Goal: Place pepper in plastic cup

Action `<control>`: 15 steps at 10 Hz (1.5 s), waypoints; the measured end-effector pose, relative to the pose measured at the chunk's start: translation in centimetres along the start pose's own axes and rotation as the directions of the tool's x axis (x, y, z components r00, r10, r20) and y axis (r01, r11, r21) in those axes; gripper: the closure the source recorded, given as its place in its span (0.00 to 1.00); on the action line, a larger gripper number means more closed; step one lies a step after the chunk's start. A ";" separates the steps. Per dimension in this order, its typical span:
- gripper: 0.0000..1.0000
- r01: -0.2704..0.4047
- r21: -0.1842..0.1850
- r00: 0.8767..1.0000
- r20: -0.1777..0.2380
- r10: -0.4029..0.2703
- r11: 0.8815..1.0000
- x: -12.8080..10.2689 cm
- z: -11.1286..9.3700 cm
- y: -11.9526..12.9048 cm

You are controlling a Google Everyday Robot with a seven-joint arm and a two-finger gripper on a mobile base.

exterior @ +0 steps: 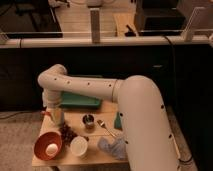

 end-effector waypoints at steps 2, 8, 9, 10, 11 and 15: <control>0.22 -0.013 0.033 1.000 0.000 0.013 0.999 0.8 -1.1 0.9; 0.22 -0.018 0.055 1.000 -0.013 0.019 0.998 0.9 -2.1 1.5; 0.22 -0.021 0.056 1.000 -0.013 0.022 0.998 1.0 -2.2 1.5; 0.22 -0.021 0.055 1.000 -0.012 0.022 0.998 1.0 -2.1 1.6; 0.22 -0.020 0.055 1.000 -0.012 0.021 0.998 0.9 -2.1 1.5; 0.22 -0.019 0.055 1.000 -0.013 0.019 0.998 0.8 -2.1 1.5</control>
